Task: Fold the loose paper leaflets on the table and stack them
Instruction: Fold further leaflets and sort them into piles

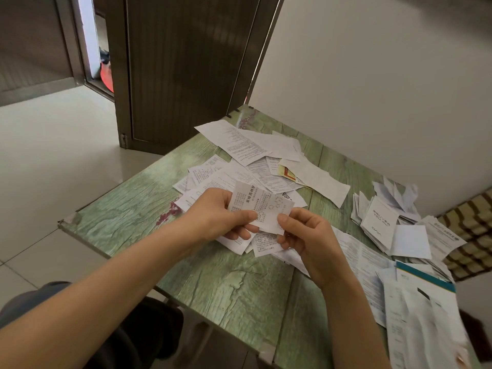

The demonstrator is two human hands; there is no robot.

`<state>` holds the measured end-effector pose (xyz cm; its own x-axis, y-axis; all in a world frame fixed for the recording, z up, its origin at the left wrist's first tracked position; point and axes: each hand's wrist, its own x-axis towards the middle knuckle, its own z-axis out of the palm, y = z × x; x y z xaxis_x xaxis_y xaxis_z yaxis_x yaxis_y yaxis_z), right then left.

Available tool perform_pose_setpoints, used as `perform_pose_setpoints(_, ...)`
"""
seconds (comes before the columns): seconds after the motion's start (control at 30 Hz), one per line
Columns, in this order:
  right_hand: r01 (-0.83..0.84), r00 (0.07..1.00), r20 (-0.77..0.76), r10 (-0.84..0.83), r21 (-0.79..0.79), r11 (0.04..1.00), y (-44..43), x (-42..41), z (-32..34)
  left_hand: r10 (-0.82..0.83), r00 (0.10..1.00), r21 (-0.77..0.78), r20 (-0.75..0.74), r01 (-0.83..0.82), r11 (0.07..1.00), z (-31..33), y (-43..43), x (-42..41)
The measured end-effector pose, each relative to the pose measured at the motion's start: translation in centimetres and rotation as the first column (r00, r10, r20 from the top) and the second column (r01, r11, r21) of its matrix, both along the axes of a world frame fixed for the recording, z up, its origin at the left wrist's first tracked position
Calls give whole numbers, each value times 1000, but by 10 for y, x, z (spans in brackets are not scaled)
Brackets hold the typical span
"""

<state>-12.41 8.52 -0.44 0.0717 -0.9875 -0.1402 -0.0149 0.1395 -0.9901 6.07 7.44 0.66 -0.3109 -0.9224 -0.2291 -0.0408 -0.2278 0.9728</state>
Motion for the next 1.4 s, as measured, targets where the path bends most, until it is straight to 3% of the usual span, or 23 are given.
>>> perform_pose_setpoints(0.2,-24,999,-34,22,-36,999,2,4,1,-37,999,1,-8,37,999,-1,1,-2)
perform_pose_setpoints(0.43,63,998,-3,-63,-39,997,2,3,2,-78,996,-12,37,78,997,-3,1,-2)
perform_pose_setpoints(0.6,151,988,-3,-153,-125,981,2,9,1,-85,996,-13,41,86,996,-2,1,-4)
perform_pose_setpoints(0.8,77,995,64,-72,-76,994,2,6,3,-86,995,-17,55,87,996,-2,1,-3)
perform_pose_setpoints(0.93,112,994,17,-111,-86,990,0,4,-1,-112,991,-9,69,113,994,-3,2,-3)
perform_pose_setpoints(1.13,156,987,67,-148,-134,979,-1,3,-2,-131,991,15,42,130,991,0,4,-5)
perform_pose_setpoints(1.3,73,997,-9,-76,-187,980,1,4,-1,-125,992,39,3,125,991,6,0,1)
perform_pose_setpoints(1.4,-31,997,-79,15,-207,978,4,10,-2,-39,993,-45,110,44,998,4,0,-2)
